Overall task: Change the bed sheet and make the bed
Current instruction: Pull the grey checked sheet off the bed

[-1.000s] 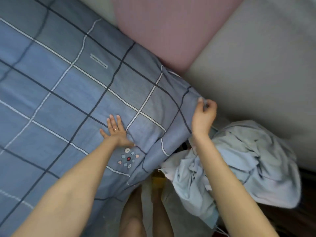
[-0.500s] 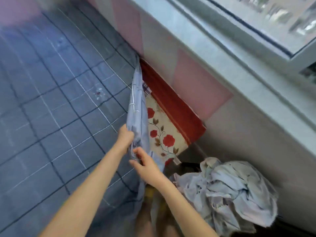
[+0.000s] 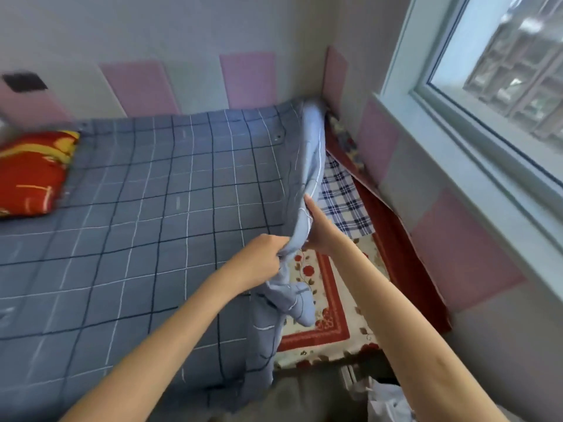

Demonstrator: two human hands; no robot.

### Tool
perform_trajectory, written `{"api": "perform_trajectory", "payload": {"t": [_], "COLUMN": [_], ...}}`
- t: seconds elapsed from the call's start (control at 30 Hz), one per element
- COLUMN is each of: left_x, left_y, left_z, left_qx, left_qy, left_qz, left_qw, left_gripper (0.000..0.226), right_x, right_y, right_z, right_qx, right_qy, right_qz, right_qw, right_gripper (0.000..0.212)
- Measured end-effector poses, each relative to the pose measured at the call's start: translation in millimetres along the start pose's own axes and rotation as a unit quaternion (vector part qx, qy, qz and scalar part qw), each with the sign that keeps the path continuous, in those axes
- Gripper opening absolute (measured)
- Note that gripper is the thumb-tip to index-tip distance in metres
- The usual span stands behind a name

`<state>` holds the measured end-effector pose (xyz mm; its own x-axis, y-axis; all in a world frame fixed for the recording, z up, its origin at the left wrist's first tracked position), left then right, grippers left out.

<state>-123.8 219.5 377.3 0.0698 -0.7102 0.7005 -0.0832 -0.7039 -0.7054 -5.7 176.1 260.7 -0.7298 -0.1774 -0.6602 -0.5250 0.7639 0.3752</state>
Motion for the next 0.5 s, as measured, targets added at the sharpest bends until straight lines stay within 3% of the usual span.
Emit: {"api": "perform_trajectory", "payload": {"t": [0.1, 0.17, 0.27, 0.3, 0.33, 0.37, 0.43, 0.5], "left_x": [-15, -35, -82, -108, -139, -167, -212, -237], "left_y": [-46, -86, -169, -198, -229, -252, -274, -262], "left_z": [-35, -60, -107, -121, -136, -145, -152, -147], "left_qx": [0.006, 0.048, 0.214, 0.283, 0.34, 0.37, 0.329, 0.213], "left_qy": [0.026, 0.024, -0.018, -0.049, -0.095, -0.134, -0.217, -0.274], "left_qz": [0.014, -0.016, -0.136, -0.18, -0.206, -0.225, -0.228, -0.239], "left_qw": [1.0, 0.998, 0.967, 0.941, 0.912, 0.891, 0.89, 0.907], "left_gripper": [0.04, 0.039, 0.024, 0.014, 0.018, 0.048, 0.108, 0.128], "right_x": [-36, -51, -73, -72, -67, -54, -14, 19], "right_y": [49, 76, 157, 196, 244, 288, 352, 386], "right_z": [28, 34, 19, 11, 5, 0, -10, -21], "right_qx": [0.082, 0.154, 0.193, 0.173, 0.127, 0.068, -0.047, -0.131], "right_qy": [-0.056, -0.076, -0.172, -0.206, -0.236, -0.256, -0.254, -0.242], "right_qz": [0.014, -0.002, -0.077, -0.13, -0.194, -0.261, -0.352, -0.394], "right_qw": [0.995, 0.985, 0.963, 0.954, 0.944, 0.928, 0.9, 0.877], "right_gripper": [0.052, 0.039, 0.045, 0.051, 0.053, 0.053, 0.05, 0.042]}}
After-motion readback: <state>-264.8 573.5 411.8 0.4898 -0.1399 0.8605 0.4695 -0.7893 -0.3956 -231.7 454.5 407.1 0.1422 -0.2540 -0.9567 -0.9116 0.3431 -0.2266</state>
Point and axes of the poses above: each hand's wrist, its own z-axis towards the middle knuckle, its own y-axis out of the palm, x = y × z, the point moved 9 cm from there along z, towards the middle knuckle, and after that the axes turned 6 degrees about y, right-handed, at the moved point
